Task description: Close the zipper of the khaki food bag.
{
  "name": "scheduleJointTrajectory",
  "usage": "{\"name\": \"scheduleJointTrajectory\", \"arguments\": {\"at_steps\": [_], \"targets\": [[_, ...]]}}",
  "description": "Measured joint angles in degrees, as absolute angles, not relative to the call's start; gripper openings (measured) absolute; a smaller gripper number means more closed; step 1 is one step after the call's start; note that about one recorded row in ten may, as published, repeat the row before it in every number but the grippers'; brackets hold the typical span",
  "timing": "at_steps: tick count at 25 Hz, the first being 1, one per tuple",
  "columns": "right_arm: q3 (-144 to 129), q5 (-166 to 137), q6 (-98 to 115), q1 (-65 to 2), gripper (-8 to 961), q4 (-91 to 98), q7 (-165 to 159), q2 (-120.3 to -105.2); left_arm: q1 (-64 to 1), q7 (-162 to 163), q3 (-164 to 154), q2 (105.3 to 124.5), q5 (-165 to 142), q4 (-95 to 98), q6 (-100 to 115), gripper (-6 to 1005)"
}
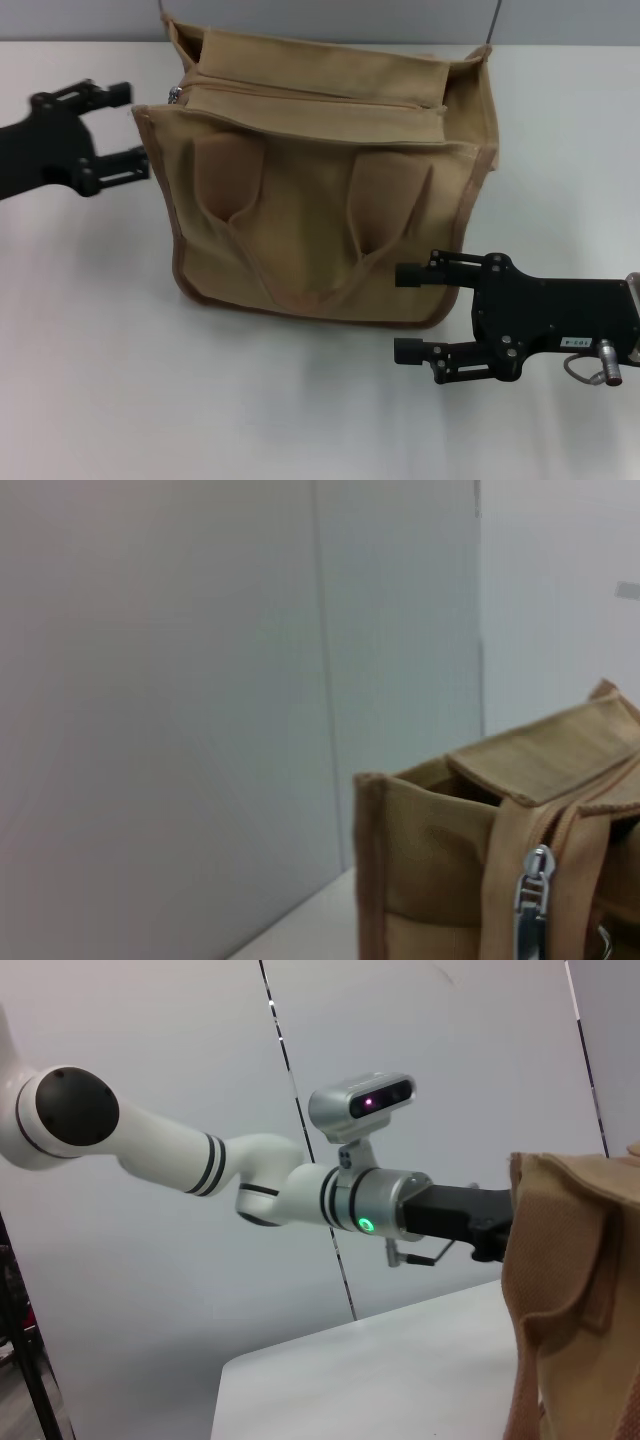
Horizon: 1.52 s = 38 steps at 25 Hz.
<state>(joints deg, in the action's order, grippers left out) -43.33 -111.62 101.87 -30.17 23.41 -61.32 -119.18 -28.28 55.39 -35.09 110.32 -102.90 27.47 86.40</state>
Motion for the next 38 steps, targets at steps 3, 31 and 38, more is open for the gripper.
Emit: {"name": "scheduleJointTrajectory", "arguments": {"at_steps": [3, 31, 38], "targets": [[-43.33, -111.62, 101.87, -30.19, 825, 23.41, -61.34, -119.18, -29.23, 55.01, -36.47, 110.97, -102.89, 27.66, 84.96, 785], [-43.24, -111.62, 101.94, -30.94, 824, 23.04, -62.31, -119.27, -28.19, 39.62, -29.52, 117.91, -100.58, 28.58, 82.9, 574], [-43.24, -111.6, 102.14, -30.89, 824, 23.02, -62.32, -119.27, -25.88, 39.35, -28.72, 116.62, -96.35, 28.4, 87.67, 283]]}}
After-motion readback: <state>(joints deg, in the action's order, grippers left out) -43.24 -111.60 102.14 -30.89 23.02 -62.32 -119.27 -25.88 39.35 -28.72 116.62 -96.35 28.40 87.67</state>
